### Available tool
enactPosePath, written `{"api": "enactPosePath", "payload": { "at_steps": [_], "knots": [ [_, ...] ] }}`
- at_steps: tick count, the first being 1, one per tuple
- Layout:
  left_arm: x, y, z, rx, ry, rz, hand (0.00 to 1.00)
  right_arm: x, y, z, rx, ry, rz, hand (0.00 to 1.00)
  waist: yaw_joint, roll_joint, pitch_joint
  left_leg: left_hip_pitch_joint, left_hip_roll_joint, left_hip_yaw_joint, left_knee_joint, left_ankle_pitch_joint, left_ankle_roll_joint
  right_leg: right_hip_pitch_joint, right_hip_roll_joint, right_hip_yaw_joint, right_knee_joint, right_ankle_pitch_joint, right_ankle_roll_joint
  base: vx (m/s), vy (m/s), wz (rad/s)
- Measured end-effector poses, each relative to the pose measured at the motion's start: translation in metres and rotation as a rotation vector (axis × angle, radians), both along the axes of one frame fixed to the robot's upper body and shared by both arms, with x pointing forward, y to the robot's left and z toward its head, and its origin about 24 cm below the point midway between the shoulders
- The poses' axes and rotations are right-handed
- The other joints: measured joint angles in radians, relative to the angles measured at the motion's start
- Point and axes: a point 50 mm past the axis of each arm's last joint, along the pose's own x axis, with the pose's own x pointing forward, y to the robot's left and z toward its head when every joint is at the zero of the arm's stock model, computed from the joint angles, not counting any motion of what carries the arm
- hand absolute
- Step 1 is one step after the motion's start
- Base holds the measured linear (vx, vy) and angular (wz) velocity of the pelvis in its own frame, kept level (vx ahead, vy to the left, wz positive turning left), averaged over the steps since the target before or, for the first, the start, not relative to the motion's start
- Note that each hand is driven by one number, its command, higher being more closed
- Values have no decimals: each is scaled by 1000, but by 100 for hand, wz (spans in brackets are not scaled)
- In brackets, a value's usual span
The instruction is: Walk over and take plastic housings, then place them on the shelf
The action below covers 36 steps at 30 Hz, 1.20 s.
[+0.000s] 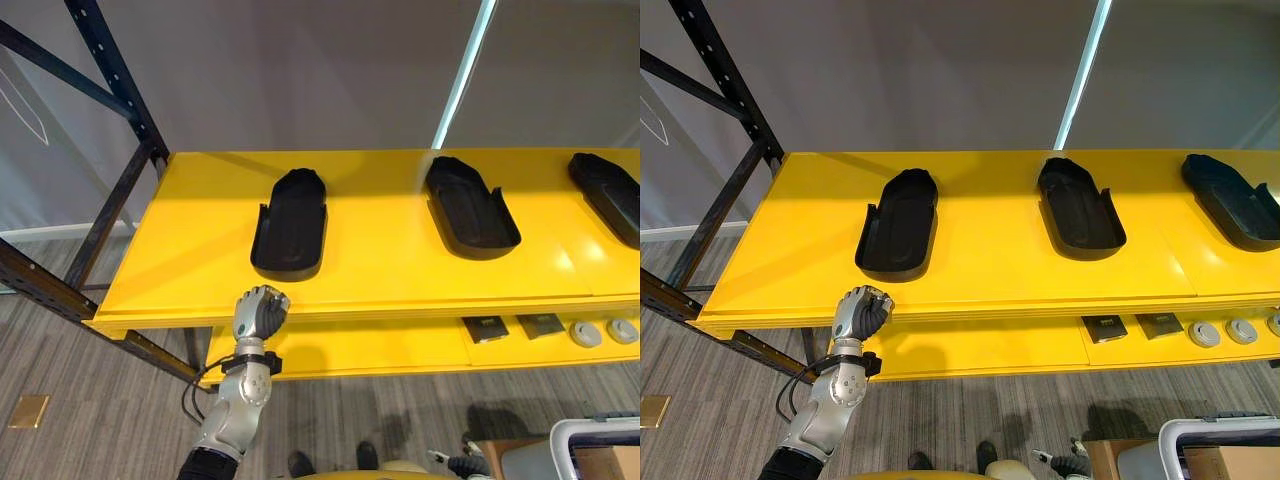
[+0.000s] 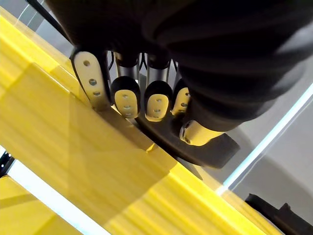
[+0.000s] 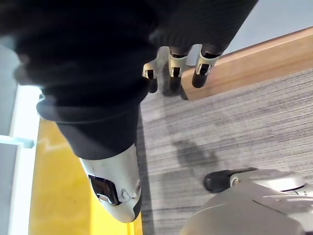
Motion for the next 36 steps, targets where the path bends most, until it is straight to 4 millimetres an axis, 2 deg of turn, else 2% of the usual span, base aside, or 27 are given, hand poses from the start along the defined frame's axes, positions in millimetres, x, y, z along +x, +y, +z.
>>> {"api": "enactPosePath", "payload": {
  "at_steps": [9, 13, 15, 31, 36],
  "knots": [
    [-3, -4, 5, 2, -19, -23, 100, 0, 1, 0, 1, -1, 1, 0, 0, -2, -1, -5, -9, -1, 0, 4, 5, -4, -10, 0, 0, 11, 2, 0, 0, 0],
    [-3, -17, 23, -30, -109, -91, 100, 1, 4, -1, 8, -1, 11, 0, 0, -13, -8, -5, -12, -1, 0, 4, 6, -3, -13, -3, -1, 11, 3, 0, 0, 0],
    [-4, -19, 25, -39, -120, -102, 100, 1, 5, -1, 11, -1, 11, 0, 0, -16, -10, -4, -12, -1, 0, 4, 6, -2, -12, -4, -1, 11, 3, 14, -37, -1],
    [-3, -25, 25, -108, -99, -102, 100, 2, 6, -1, 12, 2, 21, 0, -1, -21, -12, 11, -12, -1, -1, 3, 5, 13, -13, -6, -3, 9, 4, 2, -8, 0],
    [5, -25, 25, -105, -96, -95, 100, 1, 7, -1, 14, 8, 21, 0, -3, -22, -12, 11, -12, 2, -1, 3, 5, 13, -12, -2, -4, 9, 4, 0, 0, 0]
  ]
}}
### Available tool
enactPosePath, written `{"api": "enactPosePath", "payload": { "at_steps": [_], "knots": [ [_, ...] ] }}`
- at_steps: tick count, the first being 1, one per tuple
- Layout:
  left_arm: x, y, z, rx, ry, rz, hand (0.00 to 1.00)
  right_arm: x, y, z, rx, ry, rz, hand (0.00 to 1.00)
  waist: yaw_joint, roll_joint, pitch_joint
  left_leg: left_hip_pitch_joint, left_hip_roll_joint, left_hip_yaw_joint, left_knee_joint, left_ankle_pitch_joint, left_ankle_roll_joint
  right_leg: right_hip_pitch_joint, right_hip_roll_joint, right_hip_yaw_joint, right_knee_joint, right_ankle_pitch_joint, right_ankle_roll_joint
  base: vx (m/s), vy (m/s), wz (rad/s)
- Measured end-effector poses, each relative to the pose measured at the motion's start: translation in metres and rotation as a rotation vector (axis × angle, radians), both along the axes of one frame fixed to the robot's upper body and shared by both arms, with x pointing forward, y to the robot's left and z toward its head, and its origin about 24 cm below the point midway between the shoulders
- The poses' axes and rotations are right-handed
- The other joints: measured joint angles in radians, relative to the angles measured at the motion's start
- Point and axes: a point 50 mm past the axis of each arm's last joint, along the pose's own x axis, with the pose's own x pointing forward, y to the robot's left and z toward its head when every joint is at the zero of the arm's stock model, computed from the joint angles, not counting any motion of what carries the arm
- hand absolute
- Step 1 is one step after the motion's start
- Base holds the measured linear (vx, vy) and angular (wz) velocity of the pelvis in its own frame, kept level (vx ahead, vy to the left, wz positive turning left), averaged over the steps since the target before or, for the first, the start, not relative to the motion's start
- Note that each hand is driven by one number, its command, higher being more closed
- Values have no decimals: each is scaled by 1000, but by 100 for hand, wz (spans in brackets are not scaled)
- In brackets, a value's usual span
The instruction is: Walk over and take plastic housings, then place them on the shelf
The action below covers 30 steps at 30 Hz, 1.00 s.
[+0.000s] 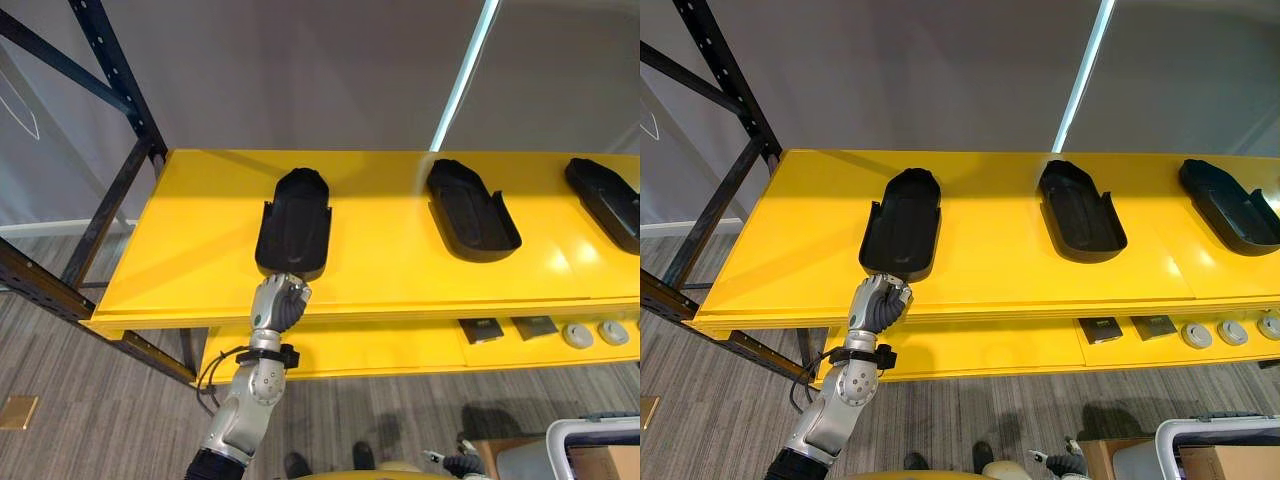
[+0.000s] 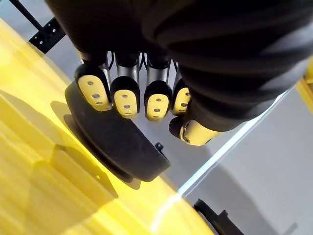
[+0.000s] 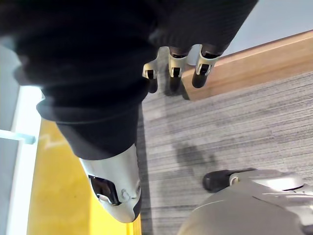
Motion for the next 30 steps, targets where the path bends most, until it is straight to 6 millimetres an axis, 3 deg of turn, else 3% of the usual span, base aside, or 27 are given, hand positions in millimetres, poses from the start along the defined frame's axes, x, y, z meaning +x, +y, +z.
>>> {"api": "enactPosePath", "payload": {
  "at_steps": [5, 30],
  "knots": [
    [8, 5, -3, 14, 24, 30, 100, 4, 1, 0, 3, -9, 2, 0, -23, 0, 0, 0, 1, 11, 0, -1, 2, -3, 1, 4, -1, 0, 0, 0, 0, -4],
    [30, 25, -11, 41, 92, 126, 100, 4, 2, 0, 3, -5, 5, 0, -49, 0, 0, 3, 17, 47, 0, -7, 1, -5, 18, 33, -17, 3, -7, 2, -45, -4]
  ]
}}
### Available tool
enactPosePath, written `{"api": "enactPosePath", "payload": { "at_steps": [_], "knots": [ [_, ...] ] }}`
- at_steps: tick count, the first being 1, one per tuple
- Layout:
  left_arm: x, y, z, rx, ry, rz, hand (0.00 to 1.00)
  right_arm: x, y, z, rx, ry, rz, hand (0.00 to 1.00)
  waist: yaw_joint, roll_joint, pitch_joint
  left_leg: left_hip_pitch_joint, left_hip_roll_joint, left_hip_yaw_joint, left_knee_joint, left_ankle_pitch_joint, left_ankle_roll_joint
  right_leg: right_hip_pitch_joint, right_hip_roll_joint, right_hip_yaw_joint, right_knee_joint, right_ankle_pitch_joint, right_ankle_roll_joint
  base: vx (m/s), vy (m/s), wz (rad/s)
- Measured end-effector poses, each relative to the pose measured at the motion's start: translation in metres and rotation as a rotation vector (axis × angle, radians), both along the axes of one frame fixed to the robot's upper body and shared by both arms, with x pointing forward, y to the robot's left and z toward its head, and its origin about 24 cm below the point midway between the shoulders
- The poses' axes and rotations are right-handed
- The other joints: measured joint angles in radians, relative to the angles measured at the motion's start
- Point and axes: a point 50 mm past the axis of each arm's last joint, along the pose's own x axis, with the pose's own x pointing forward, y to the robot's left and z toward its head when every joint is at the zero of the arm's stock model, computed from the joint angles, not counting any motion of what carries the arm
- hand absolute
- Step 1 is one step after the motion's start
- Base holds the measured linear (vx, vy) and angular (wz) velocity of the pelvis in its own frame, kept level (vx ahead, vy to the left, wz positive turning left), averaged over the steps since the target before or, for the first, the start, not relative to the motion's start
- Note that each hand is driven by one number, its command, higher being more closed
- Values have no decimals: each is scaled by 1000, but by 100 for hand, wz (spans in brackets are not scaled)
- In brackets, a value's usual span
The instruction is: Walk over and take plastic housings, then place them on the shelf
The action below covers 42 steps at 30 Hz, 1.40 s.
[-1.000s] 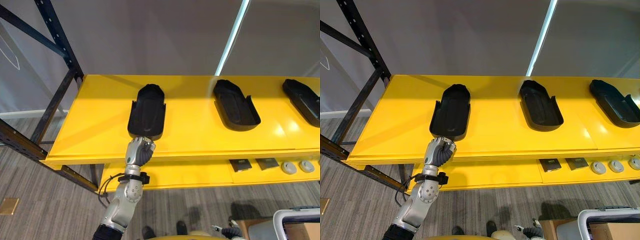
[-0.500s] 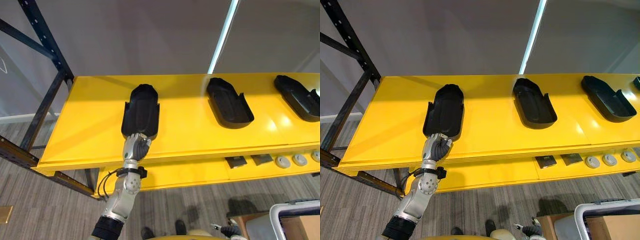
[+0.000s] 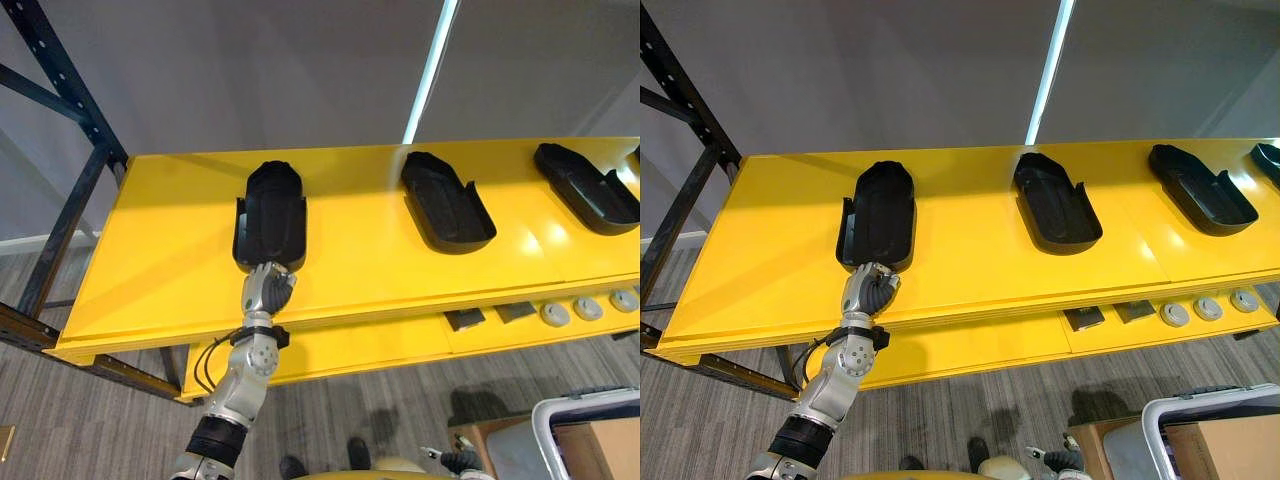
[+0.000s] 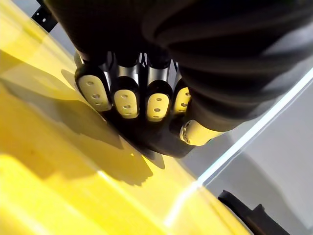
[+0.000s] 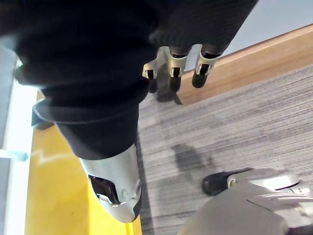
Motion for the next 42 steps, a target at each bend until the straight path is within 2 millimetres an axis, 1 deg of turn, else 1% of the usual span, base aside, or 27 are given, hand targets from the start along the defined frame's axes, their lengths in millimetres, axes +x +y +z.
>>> {"api": "enactPosePath", "payload": {
  "at_steps": [4, 10, 13, 15, 17, 19, 20, 23, 24, 26, 27, 28, 29, 30, 31, 32, 33, 34, 35, 36, 37, 38, 39, 40, 42],
  "knots": [
    [9, 0, 4, 9, -8, 2, 100, 0, 0, 0, 0, -1, 1, 0, -1, 0, 0, 0, 0, 1, 0, 0, 0, 0, 0, 0, 0, 0, 0, -7, -37, -1],
    [9, 0, 5, 0, -7, 4, 100, 1, 0, 0, 1, -2, 1, 0, 0, 0, 0, 2, -1, -1, 0, 0, 0, 3, -1, -2, 0, 0, 0, -10, -35, 1],
    [7, -1, 12, -59, -33, 1, 100, 1, 0, 0, 1, -2, 1, 0, 1, 1, 0, 2, -2, -9, 0, 1, 1, 5, -2, -7, 0, 0, 0, -2, -5, 6],
    [2, -4, 27, -117, -107, -23, 100, 1, 0, 0, 1, -2, 0, 0, 1, 2, 1, 4, -4, -24, 0, 1, 1, 12, -4, -18, 0, -1, 0, 0, -10, 13],
    [-1, -6, 37, -145, -160, -43, 100, 0, -1, 0, -1, 1, 0, 0, 2, 3, 1, 7, -5, -36, 0, 1, 1, 20, -6, -29, 0, -4, -2, -7, -29, 21],
    [-10, -7, 65, -199, -288, -68, 100, -1, -1, 0, 0, 5, -1, 0, 6, 3, 1, -1, -6, -56, 0, 1, 1, 21, -7, -38, 4, -7, -4, -9, -32, 22],
    [-11, -6, 68, -205, -306, -70, 100, -1, -1, 0, 0, 5, -1, 0, 7, 3, 1, -3, -6, -58, 0, 1, 1, 21, -7, -39, 4, -7, -4, 2, -34, 15],
    [-31, 2, 105, -298, -491, -90, 100, -4, -3, -1, -1, 13, -14, 0, 29, 8, 4, -4, -6, -83, 0, 4, 4, 32, -8, -61, 4, -9, -7, -1, -45, 20],
    [-36, 5, 110, -321, -523, -91, 100, -4, -3, -1, -1, 16, -18, 0, 31, 8, 4, -3, -6, -88, 0, 4, 4, 34, -8, -64, 4, -10, -8, -2, -44, 24],
    [-53, 24, 125, -357, -636, -46, 100, -6, -4, -2, 0, 23, -24, 0, 38, 10, 5, -4, -6, -109, 0, 7, 2, 40, -8, -85, 11, -15, -14, -8, -46, 26],
    [-55, 30, 127, -369, -657, -19, 100, -7, -4, -2, -1, 24, -26, 0, 45, 10, 5, -3, -5, -113, 0, 7, 2, 39, -7, -88, 16, -17, -14, -16, -45, 23],
    [-58, 42, 127, -394, -691, 55, 100, -10, -6, -3, -2, 35, -31, 0, 59, 12, 6, -3, -4, -123, 0, 9, 2, 42, -6, -94, 20, -18, -16, -22, -44, 26],
    [-61, 52, 125, -417, -707, 121, 100, -10, -6, -3, -3, 36, -31, 0, 64, 13, 7, -4, -4, -136, 0, 11, 4, 47, -7, -107, 20, -19, -17, -26, -43, 40],
    [-68, 67, 119, -446, -718, 218, 100, -10, -6, -3, -4, 36, -31, 0, 66, 14, 8, -3, -4, -151, 0, 13, 5, 54, -7, -120, 20, -21, -19, -28, -41, 38],
    [-72, 74, 116, -453, -719, 267, 100, -10, -6, -3, -4, 38, -31, 0, 70, 14, 8, -3, -4, -158, 0, 11, 2, 56, -7, -122, 21, -22, -21, -28, -36, 34],
    [-83, 89, 106, -495, -725, 390, 100, -14, -7, -3, -7, 43, -36, 0, 86, 14, 8, -4, -4, -166, 0, 11, 1, 58, -7, -132, 22, -23, -21, -31, -41, 28],
    [-94, 100, 97, -502, -714, 487, 100, -15, -7, -3, -9, 39, -45, 0, 91, 14, 8, -4, -4, -175, -1, 12, 3, 63, -8, -145, 22, -25, -18, -23, -34, 23],
    [-95, 101, 96, -501, -712, 494, 100, -15, -7, -3, -9, 39, -45, 0, 92, 14, 8, -4, -4, -176, -1, 12, 3, 64, -8, -146, 22, -25, -18, -20, -35, 23],
    [-107, 111, 83, -493, -671, 591, 100, -17, -7, -2, -12, 36, -47, 0, 105, 15, 8, 1, -4, -183, -1, 9, 7, 73, -9, -158, 22, -27, -17, -32, -33, 17],
    [-112, 117, 71, -486, -618, 650, 100, -21, -8, -2, -15, 38, -49, 0, 113, 12, 7, -1, -2, -183, 0, 8, 7, 79, -9, -167, 22, -27, -18, -44, -32, 20],
    [-114, 120, 63, -486, -584, 683, 100, -21, -8, -1, -16, 38, -45, 0, 118, 12, 7, -1, -1, -182, 0, 7, 8, 80, -9, -169, 22, -28, -18, -60, -29, 16],
    [-118, 127, 44, -511, -504, 749, 100, -19, -8, 0, -17, 28, -42, 0, 123, 11, 6, -2, 1, -173, 0, 6, 8, 80, -10, -173, 22, -29, -19, -47, -21, 4],
    [-122, 131, 21, -518, -383, 797, 100, -14, -6, 1, -17, 8, -32, 0, 128, 9, 4, -1, 3, -154, 0, 6, 8, 78, -11, -173, 22, -31, -20, -48, -24, -5],
    [-123, 132, 8, -527, -319, 815, 0, -11, -5, 2, -17, -3, -24, 0, 129, 8, 4, -1, 3, -148, 0, 6, 8, 78, -12, -172, 22, -34, -18, -41, -22, -16],
    [-128, 127, -39, -581, -51, 834, 0, -1, -1, 6, -12, -43, 0, 0, 128, 3, 0, 11, 5, -124, 0, 6, 8, 78, -15, -174, 29, -42, -16, -16, -11, -4]
  ]
}}
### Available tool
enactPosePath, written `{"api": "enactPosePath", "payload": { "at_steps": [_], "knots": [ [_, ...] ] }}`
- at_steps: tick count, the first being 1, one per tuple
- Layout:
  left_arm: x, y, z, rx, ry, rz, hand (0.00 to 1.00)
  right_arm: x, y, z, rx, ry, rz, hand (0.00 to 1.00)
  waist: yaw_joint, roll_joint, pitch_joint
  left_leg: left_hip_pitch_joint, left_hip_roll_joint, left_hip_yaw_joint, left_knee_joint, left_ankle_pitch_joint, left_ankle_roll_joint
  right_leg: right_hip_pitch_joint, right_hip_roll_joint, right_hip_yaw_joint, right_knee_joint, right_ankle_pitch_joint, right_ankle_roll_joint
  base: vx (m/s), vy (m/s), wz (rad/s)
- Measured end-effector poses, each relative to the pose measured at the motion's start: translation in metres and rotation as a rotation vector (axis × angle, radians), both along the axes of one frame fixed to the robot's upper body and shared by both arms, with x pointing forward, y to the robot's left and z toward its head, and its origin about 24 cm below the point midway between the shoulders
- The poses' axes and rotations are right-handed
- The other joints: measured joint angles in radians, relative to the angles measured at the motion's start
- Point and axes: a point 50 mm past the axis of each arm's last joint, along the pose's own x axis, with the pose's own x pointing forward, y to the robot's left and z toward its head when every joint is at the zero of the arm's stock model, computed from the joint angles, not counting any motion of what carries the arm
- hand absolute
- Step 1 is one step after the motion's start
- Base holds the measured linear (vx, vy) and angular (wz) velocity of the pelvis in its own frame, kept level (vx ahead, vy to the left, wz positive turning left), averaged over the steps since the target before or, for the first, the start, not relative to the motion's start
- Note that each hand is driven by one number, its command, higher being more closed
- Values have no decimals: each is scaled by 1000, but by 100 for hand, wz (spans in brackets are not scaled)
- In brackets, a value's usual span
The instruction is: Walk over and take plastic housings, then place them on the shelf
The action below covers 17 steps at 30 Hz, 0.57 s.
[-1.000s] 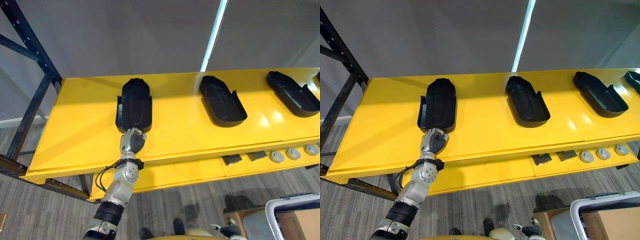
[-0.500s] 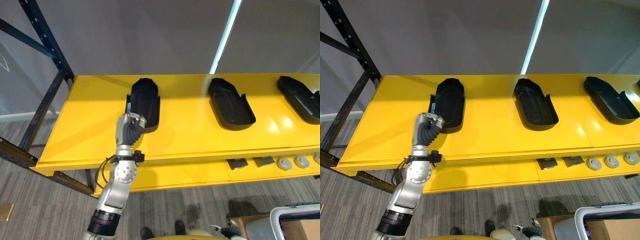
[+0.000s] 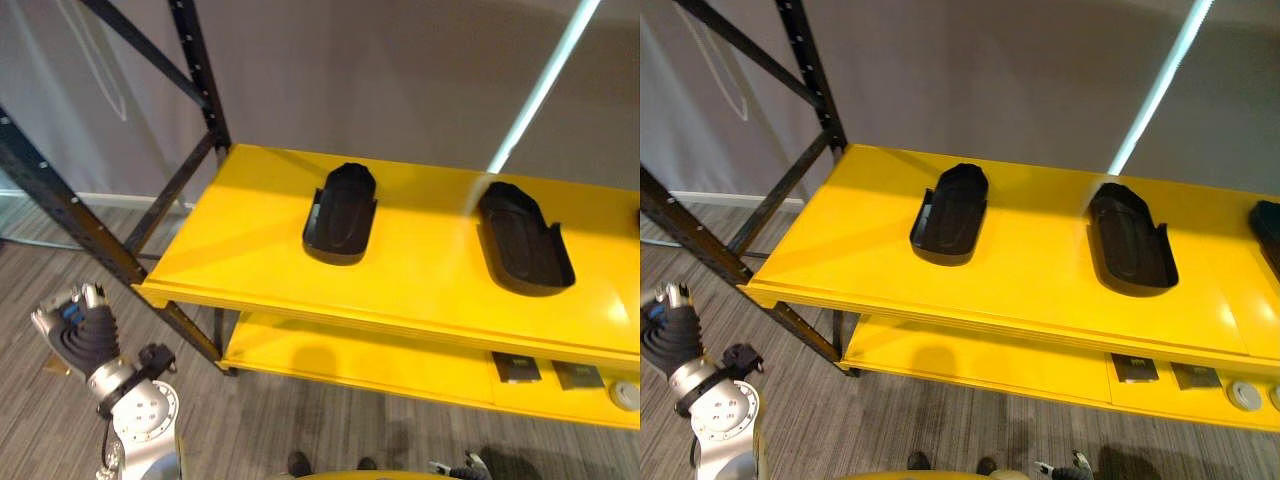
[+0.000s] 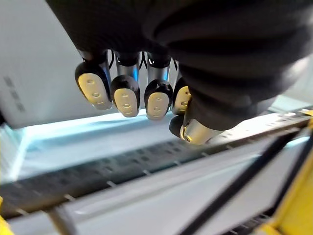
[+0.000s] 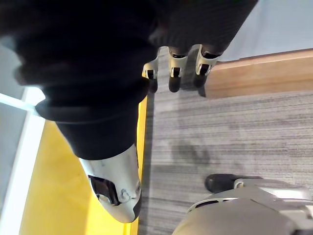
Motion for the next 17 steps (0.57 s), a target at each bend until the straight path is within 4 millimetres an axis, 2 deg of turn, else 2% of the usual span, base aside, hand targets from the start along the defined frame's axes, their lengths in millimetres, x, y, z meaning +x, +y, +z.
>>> {"api": "enactPosePath", "payload": {
  "at_steps": [1, 3, 8, 13, 17],
  "knots": [
    [-1, -3, -11, -33, 48, -23, 0, 1, 1, 1, 2, -8, -1, 0, 0, -1, -1, 6, 0, 4, 0, 0, 0, 0, -1, -2, 9, -5, 1, 0, 0, 0],
    [-12, -18, -52, -171, 228, -118, 0, 5, 5, 2, 14, -19, -4, 0, -1, -9, -6, 20, 0, 17, 0, -2, -3, 4, -4, 3, 38, -28, 7, 5, 5, -6],
    [-38, -39, -101, -355, 446, -189, 0, 8, 19, 2, 55, -31, -19, 0, 3, -25, -19, 25, -5, 30, 0, -12, -4, 1, -9, 12, 45, -44, 16, 53, 12, -7],
    [-54, -49, -121, -436, 550, -196, 0, 8, 22, 0, 74, -29, -59, 0, 8, -9, -16, 43, -13, 46, 0, -17, 0, 5, -16, 32, 43, -48, 20, 103, 13, -10],
    [-54, -59, -131, -464, 605, -230, 0, 10, 17, -2, 72, -18, -91, 0, 7, 8, -5, 51, -19, 47, 0, -18, -3, 16, -19, 34, 33, -48, 21, 57, -11, -2]
  ]
}}
